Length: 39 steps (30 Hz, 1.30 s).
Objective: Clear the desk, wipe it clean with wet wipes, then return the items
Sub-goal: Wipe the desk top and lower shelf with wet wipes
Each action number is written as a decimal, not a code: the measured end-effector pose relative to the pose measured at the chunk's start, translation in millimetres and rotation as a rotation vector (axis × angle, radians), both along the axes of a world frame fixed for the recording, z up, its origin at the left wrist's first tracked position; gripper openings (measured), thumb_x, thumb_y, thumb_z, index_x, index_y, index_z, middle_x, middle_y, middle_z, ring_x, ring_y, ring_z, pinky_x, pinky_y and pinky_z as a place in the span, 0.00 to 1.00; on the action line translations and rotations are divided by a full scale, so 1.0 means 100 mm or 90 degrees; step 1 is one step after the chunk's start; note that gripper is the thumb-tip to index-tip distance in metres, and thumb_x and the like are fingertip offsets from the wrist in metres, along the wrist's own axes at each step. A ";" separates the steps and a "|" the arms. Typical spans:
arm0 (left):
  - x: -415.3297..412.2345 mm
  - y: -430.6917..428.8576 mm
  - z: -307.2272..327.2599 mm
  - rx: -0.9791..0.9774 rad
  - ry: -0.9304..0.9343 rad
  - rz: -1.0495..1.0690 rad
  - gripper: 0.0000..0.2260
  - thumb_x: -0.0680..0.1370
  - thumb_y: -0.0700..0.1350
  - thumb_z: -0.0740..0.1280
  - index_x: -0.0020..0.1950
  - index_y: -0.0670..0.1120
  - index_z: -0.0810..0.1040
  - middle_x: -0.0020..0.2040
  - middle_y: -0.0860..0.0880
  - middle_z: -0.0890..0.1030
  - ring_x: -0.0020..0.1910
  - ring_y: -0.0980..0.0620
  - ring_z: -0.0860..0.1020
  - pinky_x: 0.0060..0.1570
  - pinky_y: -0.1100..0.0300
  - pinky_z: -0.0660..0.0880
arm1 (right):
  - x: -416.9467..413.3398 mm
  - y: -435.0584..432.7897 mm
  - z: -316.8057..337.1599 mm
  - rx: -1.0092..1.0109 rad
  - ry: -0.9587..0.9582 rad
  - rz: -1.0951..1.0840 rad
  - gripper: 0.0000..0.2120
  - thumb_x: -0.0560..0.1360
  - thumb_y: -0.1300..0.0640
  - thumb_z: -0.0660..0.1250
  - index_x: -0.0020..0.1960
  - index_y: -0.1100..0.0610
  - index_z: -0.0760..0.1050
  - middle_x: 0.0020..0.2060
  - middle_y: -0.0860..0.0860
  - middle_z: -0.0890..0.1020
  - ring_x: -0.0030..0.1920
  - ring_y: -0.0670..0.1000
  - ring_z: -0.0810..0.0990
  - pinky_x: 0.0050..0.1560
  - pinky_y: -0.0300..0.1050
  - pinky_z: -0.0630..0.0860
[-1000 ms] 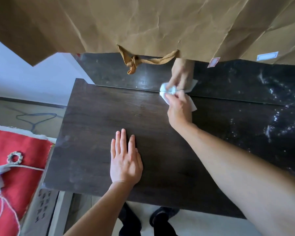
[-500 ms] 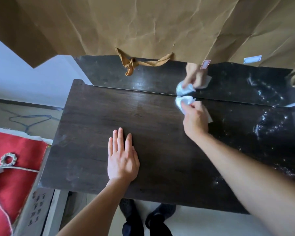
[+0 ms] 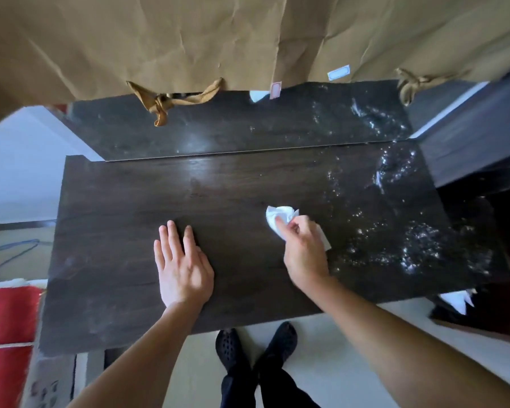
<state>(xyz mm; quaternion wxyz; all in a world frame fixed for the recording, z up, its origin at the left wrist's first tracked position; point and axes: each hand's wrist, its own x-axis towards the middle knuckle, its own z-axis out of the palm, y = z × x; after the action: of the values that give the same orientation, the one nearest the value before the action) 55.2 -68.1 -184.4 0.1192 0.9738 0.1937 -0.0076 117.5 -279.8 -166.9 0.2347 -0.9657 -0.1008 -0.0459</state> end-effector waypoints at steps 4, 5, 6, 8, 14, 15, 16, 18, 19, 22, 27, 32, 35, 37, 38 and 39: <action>0.01 -0.02 0.03 -0.019 0.005 0.003 0.24 0.77 0.46 0.49 0.70 0.38 0.66 0.75 0.35 0.59 0.75 0.37 0.53 0.73 0.42 0.50 | -0.94 0.02 0.05 0.071 0.088 0.106 0.06 0.78 0.48 0.61 0.44 0.43 0.75 0.41 0.41 0.71 0.47 0.46 0.72 0.49 0.42 0.72; 0.01 -0.03 0.05 -0.020 0.008 0.003 0.24 0.77 0.46 0.49 0.70 0.38 0.66 0.74 0.35 0.59 0.75 0.36 0.53 0.73 0.42 0.50 | -1.02 -0.12 0.08 0.049 0.076 0.115 0.04 0.77 0.50 0.62 0.44 0.45 0.75 0.40 0.41 0.70 0.45 0.46 0.71 0.47 0.42 0.72; 0.01 -0.04 0.07 -0.022 0.009 -0.004 0.24 0.77 0.46 0.49 0.70 0.38 0.67 0.74 0.35 0.60 0.74 0.36 0.54 0.73 0.42 0.51 | -1.03 -0.33 0.07 0.048 0.078 0.071 0.05 0.77 0.52 0.64 0.43 0.48 0.75 0.38 0.43 0.71 0.42 0.46 0.71 0.44 0.43 0.71; -0.02 -0.13 0.12 -0.029 0.008 -0.058 0.24 0.76 0.46 0.49 0.68 0.38 0.69 0.73 0.34 0.62 0.74 0.35 0.56 0.72 0.41 0.54 | -0.93 -0.89 0.02 -0.017 0.012 -0.072 0.11 0.75 0.50 0.67 0.36 0.53 0.73 0.33 0.47 0.70 0.37 0.49 0.71 0.40 0.48 0.69; -0.23 -0.88 0.18 -0.049 0.021 -0.289 0.23 0.75 0.45 0.50 0.63 0.41 0.76 0.70 0.37 0.68 0.72 0.38 0.63 0.71 0.43 0.61 | -0.53 -1.58 0.17 -0.059 0.047 -0.289 0.14 0.71 0.71 0.66 0.53 0.59 0.80 0.51 0.61 0.72 0.47 0.62 0.75 0.48 0.52 0.77; -0.23 -0.99 0.19 -0.057 0.020 -0.294 0.23 0.74 0.45 0.50 0.63 0.41 0.76 0.70 0.37 0.69 0.72 0.38 0.64 0.71 0.43 0.60 | -0.51 -1.47 0.19 -0.070 0.045 -0.289 0.15 0.71 0.71 0.66 0.54 0.59 0.80 0.51 0.61 0.73 0.48 0.63 0.75 0.49 0.51 0.77; -0.22 -1.07 0.20 -0.069 0.017 -0.286 0.23 0.74 0.45 0.50 0.63 0.41 0.76 0.70 0.37 0.69 0.72 0.38 0.64 0.71 0.43 0.60 | -0.52 -1.35 0.20 -0.061 0.048 -0.273 0.17 0.70 0.71 0.66 0.56 0.58 0.80 0.50 0.60 0.75 0.48 0.62 0.75 0.50 0.52 0.77; -0.18 -1.17 0.19 -0.100 0.003 -0.243 0.22 0.74 0.43 0.50 0.61 0.40 0.76 0.70 0.37 0.69 0.71 0.38 0.65 0.71 0.44 0.60 | -0.66 -1.07 0.12 -0.019 0.059 -0.193 0.19 0.70 0.69 0.63 0.56 0.54 0.80 0.45 0.56 0.76 0.45 0.59 0.76 0.46 0.51 0.77; -0.16 -1.21 0.18 -0.112 -0.005 -0.222 0.22 0.74 0.43 0.50 0.61 0.40 0.76 0.69 0.37 0.70 0.71 0.38 0.65 0.70 0.43 0.61 | -0.78 -0.94 0.09 0.007 0.064 -0.126 0.18 0.71 0.67 0.63 0.55 0.51 0.79 0.42 0.53 0.75 0.44 0.55 0.75 0.43 0.49 0.75; -0.17 -1.24 0.12 -0.116 -0.023 -0.217 0.21 0.75 0.41 0.50 0.61 0.39 0.75 0.70 0.37 0.68 0.72 0.38 0.63 0.71 0.43 0.60 | -0.95 -0.91 0.09 0.029 0.086 0.036 0.17 0.72 0.67 0.68 0.54 0.47 0.76 0.42 0.47 0.71 0.44 0.48 0.71 0.39 0.40 0.71; -0.18 -1.27 0.07 -0.081 -0.026 -0.218 0.21 0.76 0.42 0.50 0.64 0.39 0.73 0.72 0.37 0.66 0.74 0.39 0.60 0.72 0.46 0.54 | -0.03 -1.52 0.01 -0.069 -0.003 -0.164 0.18 0.70 0.69 0.69 0.55 0.52 0.81 0.46 0.56 0.75 0.46 0.59 0.76 0.38 0.51 0.79; -0.12 -1.35 0.07 -0.082 -0.038 -0.118 0.21 0.77 0.43 0.49 0.64 0.39 0.73 0.72 0.39 0.67 0.73 0.41 0.61 0.72 0.49 0.55 | -0.29 -1.04 0.01 -0.029 0.017 -0.036 0.16 0.71 0.66 0.67 0.56 0.52 0.80 0.43 0.53 0.76 0.43 0.55 0.76 0.36 0.46 0.77; -0.06 -1.42 0.10 -0.080 -0.035 -0.057 0.22 0.76 0.44 0.49 0.65 0.39 0.73 0.72 0.39 0.66 0.73 0.41 0.61 0.71 0.48 0.56 | -0.56 -1.09 0.08 -0.017 0.056 0.153 0.15 0.70 0.61 0.70 0.53 0.46 0.79 0.42 0.47 0.74 0.42 0.49 0.75 0.27 0.40 0.71; -0.05 -1.45 0.10 -0.067 -0.029 -0.052 0.22 0.77 0.43 0.49 0.65 0.39 0.72 0.72 0.38 0.66 0.73 0.40 0.61 0.72 0.47 0.56 | -0.15 -1.31 0.07 -0.030 0.024 0.158 0.11 0.72 0.57 0.67 0.52 0.46 0.80 0.42 0.48 0.75 0.44 0.53 0.77 0.31 0.43 0.75; -0.05 -1.46 0.09 -0.058 -0.030 -0.051 0.22 0.77 0.43 0.49 0.65 0.39 0.72 0.72 0.38 0.66 0.73 0.40 0.61 0.72 0.47 0.56 | 0.14 -1.40 0.07 -0.042 0.009 0.109 0.11 0.73 0.57 0.65 0.52 0.47 0.81 0.44 0.50 0.76 0.47 0.55 0.77 0.35 0.46 0.77; -0.04 -1.47 0.09 -0.052 -0.032 -0.048 0.21 0.77 0.43 0.49 0.65 0.38 0.72 0.72 0.38 0.66 0.73 0.40 0.61 0.72 0.47 0.56 | 0.45 -1.48 0.09 -0.054 0.015 0.041 0.11 0.73 0.58 0.66 0.53 0.48 0.81 0.46 0.52 0.76 0.49 0.57 0.77 0.39 0.48 0.77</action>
<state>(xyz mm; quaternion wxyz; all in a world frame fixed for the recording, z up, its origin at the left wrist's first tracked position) 50.9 -214.7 -175.7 0.1635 0.9745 0.1535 0.0044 162.3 -427.7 -158.0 0.1958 -0.9716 -0.1307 -0.0223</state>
